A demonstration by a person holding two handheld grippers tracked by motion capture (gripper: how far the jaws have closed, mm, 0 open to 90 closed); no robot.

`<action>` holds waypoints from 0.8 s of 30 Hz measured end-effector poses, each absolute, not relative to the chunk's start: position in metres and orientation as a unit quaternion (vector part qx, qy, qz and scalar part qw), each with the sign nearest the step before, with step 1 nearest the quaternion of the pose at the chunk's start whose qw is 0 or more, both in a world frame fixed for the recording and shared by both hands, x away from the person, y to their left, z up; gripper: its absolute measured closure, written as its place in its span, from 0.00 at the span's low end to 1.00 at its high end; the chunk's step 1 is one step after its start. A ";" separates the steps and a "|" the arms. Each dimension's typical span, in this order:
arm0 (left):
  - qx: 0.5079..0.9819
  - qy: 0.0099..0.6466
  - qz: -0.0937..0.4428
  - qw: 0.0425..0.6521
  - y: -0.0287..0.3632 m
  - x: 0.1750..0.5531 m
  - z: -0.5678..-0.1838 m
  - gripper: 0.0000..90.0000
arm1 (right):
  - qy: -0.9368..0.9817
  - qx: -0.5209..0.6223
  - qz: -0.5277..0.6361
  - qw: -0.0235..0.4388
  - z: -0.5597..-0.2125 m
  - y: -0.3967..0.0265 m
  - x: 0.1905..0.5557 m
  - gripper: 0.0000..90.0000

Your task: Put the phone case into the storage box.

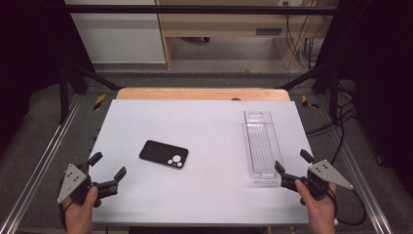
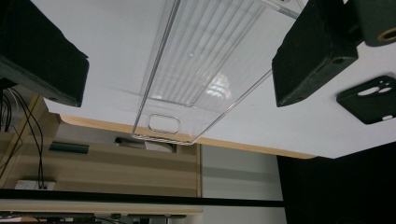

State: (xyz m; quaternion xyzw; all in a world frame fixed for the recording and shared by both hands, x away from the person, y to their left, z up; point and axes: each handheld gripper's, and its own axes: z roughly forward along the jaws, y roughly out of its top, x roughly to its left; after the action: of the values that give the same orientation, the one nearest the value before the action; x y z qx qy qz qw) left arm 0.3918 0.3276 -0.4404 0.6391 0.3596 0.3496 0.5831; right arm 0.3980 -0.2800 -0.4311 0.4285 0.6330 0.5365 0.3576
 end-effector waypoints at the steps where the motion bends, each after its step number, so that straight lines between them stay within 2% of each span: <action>1: 0.639 0.359 0.350 0.583 0.327 0.392 -0.441 0.02 | 0.632 0.431 0.536 0.358 -0.431 -0.280 0.398 0.05; 13: 0.642 0.358 0.352 0.579 0.325 0.390 -0.441 0.02 | 0.634 0.432 0.532 0.357 -0.427 -0.272 0.395 0.04; 20: 0.641 0.361 0.350 0.581 0.325 0.389 -0.442 0.02 | 0.647 0.413 0.538 0.349 -0.413 -0.241 0.396 0.04; 24: 0.642 0.359 0.349 0.580 0.324 0.389 -0.442 0.02 | 0.674 0.395 0.535 0.321 -0.399 -0.199 0.405 0.05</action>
State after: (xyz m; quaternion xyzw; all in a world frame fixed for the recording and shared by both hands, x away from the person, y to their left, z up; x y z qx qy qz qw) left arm 0.3887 0.3237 -0.4418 0.6423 0.3594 0.3487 0.5802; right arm 0.4055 -0.1990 -0.3992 0.3950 0.6742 0.5352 0.3209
